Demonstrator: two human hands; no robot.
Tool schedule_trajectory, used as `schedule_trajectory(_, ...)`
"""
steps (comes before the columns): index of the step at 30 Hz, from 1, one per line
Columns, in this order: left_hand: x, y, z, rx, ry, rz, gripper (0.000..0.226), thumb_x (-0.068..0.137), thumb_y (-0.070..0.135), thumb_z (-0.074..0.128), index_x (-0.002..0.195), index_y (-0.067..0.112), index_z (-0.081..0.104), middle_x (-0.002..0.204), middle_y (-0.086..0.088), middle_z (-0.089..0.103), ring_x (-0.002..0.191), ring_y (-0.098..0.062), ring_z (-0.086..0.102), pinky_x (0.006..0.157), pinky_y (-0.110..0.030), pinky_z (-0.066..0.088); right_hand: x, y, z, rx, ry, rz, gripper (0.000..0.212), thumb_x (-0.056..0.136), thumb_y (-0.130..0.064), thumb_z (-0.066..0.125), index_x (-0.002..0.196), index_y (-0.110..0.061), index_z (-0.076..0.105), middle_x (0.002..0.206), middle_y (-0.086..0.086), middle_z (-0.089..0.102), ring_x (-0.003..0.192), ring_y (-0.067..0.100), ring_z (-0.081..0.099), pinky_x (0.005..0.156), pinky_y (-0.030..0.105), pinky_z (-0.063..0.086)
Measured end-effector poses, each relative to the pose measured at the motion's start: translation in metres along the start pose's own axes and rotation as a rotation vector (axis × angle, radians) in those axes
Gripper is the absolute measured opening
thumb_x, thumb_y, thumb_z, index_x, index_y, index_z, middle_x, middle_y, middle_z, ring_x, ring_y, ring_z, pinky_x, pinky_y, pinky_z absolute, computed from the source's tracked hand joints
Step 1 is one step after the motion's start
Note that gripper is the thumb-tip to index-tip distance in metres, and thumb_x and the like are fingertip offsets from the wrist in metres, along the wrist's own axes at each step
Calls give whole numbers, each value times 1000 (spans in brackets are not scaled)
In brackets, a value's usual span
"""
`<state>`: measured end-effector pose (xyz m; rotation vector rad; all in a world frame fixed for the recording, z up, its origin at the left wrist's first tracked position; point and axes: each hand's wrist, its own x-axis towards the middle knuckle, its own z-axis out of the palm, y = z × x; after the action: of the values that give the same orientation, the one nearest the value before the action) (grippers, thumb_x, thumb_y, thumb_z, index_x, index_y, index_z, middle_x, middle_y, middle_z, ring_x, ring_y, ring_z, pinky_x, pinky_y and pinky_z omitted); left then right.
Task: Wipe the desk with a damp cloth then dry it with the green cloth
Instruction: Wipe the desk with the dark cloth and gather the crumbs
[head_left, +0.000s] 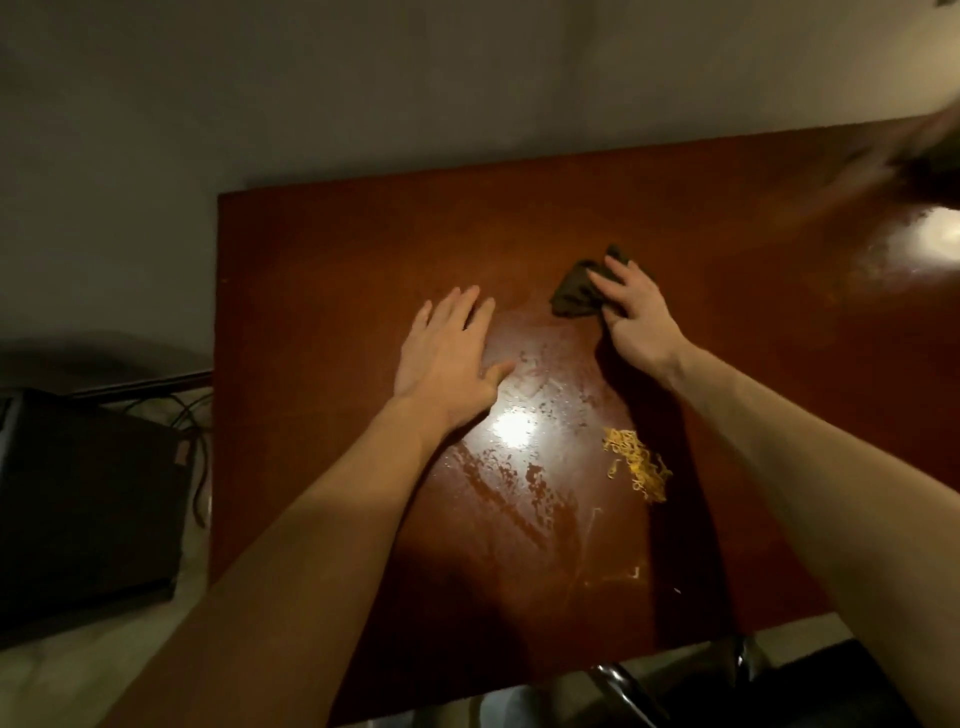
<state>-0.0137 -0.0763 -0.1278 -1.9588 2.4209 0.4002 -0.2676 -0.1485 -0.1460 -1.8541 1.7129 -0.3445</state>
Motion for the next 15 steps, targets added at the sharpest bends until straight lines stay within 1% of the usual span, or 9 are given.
schedule_trajectory(3, -10, -9, -1, 85, -11, -280, 111, 85, 92, 29, 166, 20, 7, 175, -10, -2, 160, -35, -7, 128, -60, -1, 38, -29, 12, -36, -64, -96, 53, 102, 0, 47, 152, -18, 49, 168, 8, 24, 158, 33, 9, 126, 37, 2)
schedule_trajectory(5, -16, -12, -1, 75, -69, -425, 119, 79, 98, 22, 166, 20, 1, 174, -13, -7, 159, -41, -10, 124, -64, -3, 50, -45, 25, -57, -121, -199, 56, 99, 5, 47, 150, -19, 51, 167, 9, 26, 157, 34, 10, 126, 40, 2)
schedule_trajectory(6, -19, -14, 1, 54, -85, -461, 116, 81, 96, 20, 166, 20, -1, 174, -13, -9, 159, -40, -11, 125, -63, -3, 50, -52, 31, -63, -152, -259, 58, 96, 7, 48, 148, -19, 52, 167, 9, 27, 157, 35, 11, 127, 41, 2)
schedule_trajectory(8, -27, -22, 2, 19, -75, -453, 100, 92, 85, 18, 166, 21, -4, 174, -10, -12, 160, -34, -12, 129, -57, 1, 36, -61, 40, -72, -225, -387, 64, 93, 11, 49, 148, -22, 52, 166, 6, 28, 157, 31, 11, 127, 40, -1)
schedule_trajectory(9, -33, -28, 2, 5, -67, -422, 91, 98, 78, 17, 167, 23, -4, 174, -8, -13, 160, -30, -13, 130, -53, 2, 23, -61, 42, -76, -256, -441, 67, 93, 13, 49, 148, -24, 50, 166, 2, 27, 157, 26, 9, 125, 37, -4)
schedule_trajectory(11, -43, -42, 0, -50, -58, -354, 77, 105, 65, 21, 166, 25, -3, 174, -3, -11, 160, -23, -12, 131, -47, 3, -11, -52, 39, -71, -312, -518, 75, 92, 15, 50, 149, -33, 43, 165, -9, 21, 155, 11, 3, 122, 34, -10)
schedule_trajectory(13, -52, -53, -6, -130, -50, -321, 72, 108, 56, 29, 167, 25, 2, 174, 0, -9, 160, -18, -9, 132, -43, 4, -41, -40, 36, -60, -344, -548, 81, 90, 16, 53, 147, -40, 42, 164, -14, 21, 154, 0, -2, 124, 38, -8)
schedule_trajectory(15, -55, -61, -11, -156, -20, -334, 73, 108, 55, 36, 167, 25, 5, 175, 1, -7, 161, -18, -3, 131, -39, 6, -52, -32, 35, -35, -366, -516, 80, 90, 15, 55, 144, -43, 47, 165, -14, 25, 155, -1, 1, 126, 43, -3)
